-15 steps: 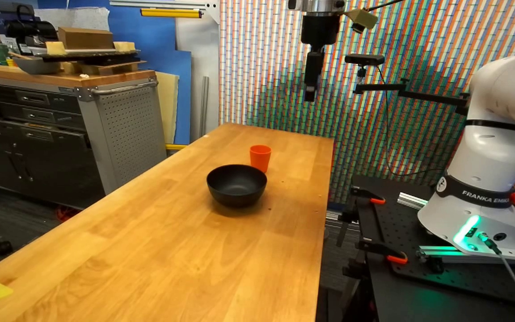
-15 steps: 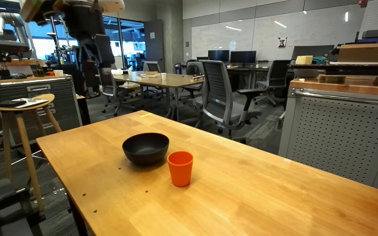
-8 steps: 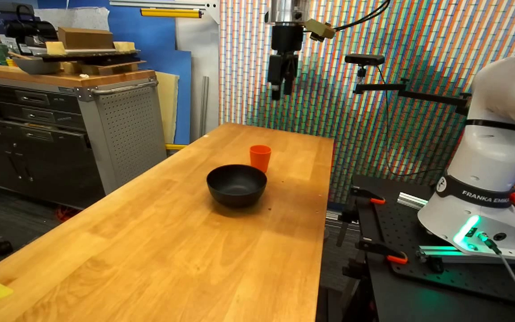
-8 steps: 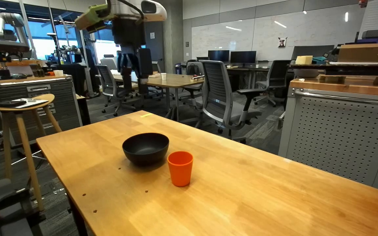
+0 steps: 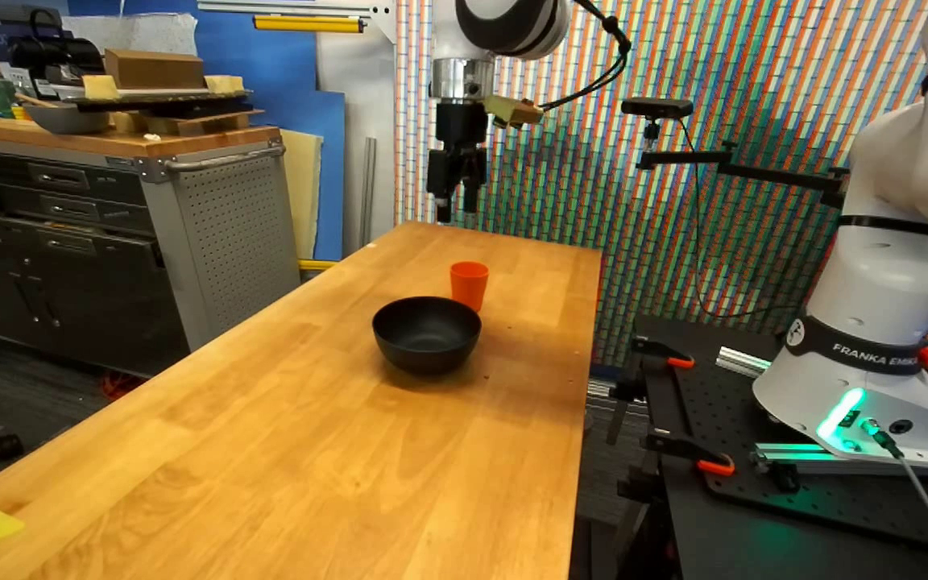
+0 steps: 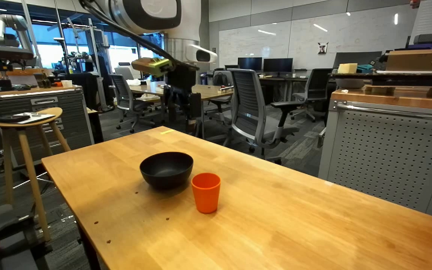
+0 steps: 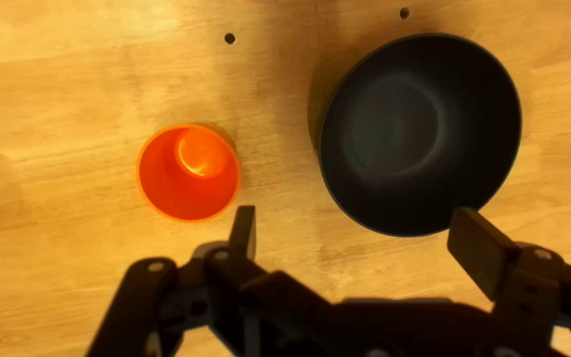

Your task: Put the orange cup in the black bowl

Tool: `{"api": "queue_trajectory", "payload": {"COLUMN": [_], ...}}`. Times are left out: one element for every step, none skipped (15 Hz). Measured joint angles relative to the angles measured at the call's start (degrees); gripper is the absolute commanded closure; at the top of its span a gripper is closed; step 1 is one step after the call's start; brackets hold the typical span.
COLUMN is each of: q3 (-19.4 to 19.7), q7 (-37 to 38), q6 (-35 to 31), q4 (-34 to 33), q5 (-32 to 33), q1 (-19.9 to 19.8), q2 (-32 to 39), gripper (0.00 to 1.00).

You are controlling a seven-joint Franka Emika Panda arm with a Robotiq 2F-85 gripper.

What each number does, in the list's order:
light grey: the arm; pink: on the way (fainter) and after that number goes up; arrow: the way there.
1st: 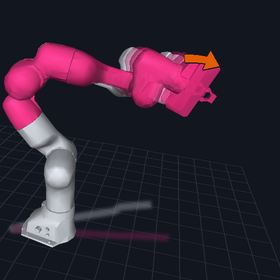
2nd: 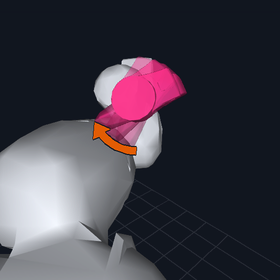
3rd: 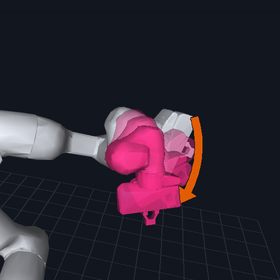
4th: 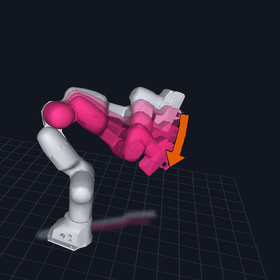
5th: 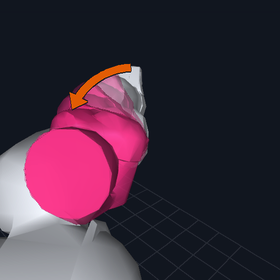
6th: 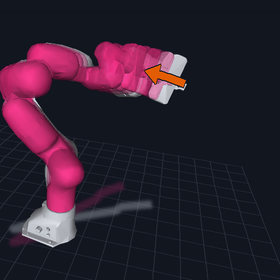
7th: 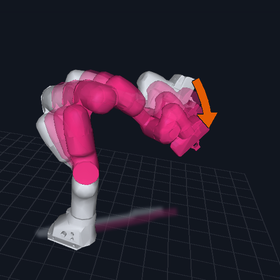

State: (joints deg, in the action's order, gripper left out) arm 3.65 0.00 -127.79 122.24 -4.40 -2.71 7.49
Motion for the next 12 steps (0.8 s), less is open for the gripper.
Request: {"api": "queue_trajectory", "payload": {"q3": [0.0, 0.1, 0.2, 0.4, 0.6, 1.0, 1.4, 1.9, 2.4, 2.8, 3.1, 3.3], "q7": [0.0, 0.0, 0.1, 0.1, 0.2, 0.4, 0.8, 1.2, 1.7, 2.1, 2.5, 2.9], "q6": [-1.7, -3.2, -4.4, -5.4, -6.5, -7.4, -8.2, -8.8, -9.0, -9.1, -9.1, -9.1], "q4": [-0.6, -1.2, -1.8, -2.3, -2.9, -3.4, -3.9, -4.3, -4.7, -4.9, -4.9, -4.9], "q5": [0.2, 0.5, 0.7, 0.8, 1.1, 1.5, 2.0, 2.7, 3.4, 3.9, 4.3, 4.7], "q1": [0.0, -0.1, -0.2, -0.3, -0.5, -0.7, -0.9, -1.1, -1.3, -1.4, -1.4, -1.4], "q2": [1.7, 3.3, 4.9, 6.2, 7.5, 8.6, 9.6, 10.5, 11.2, 11.8, 12.2, 12.6], "gripper": [0.0, 0.0, 0.0, 0.0, 0.0, 0.0, 0.0, 0.0, 0.0, 0.0, 0.0, 0.0]}}
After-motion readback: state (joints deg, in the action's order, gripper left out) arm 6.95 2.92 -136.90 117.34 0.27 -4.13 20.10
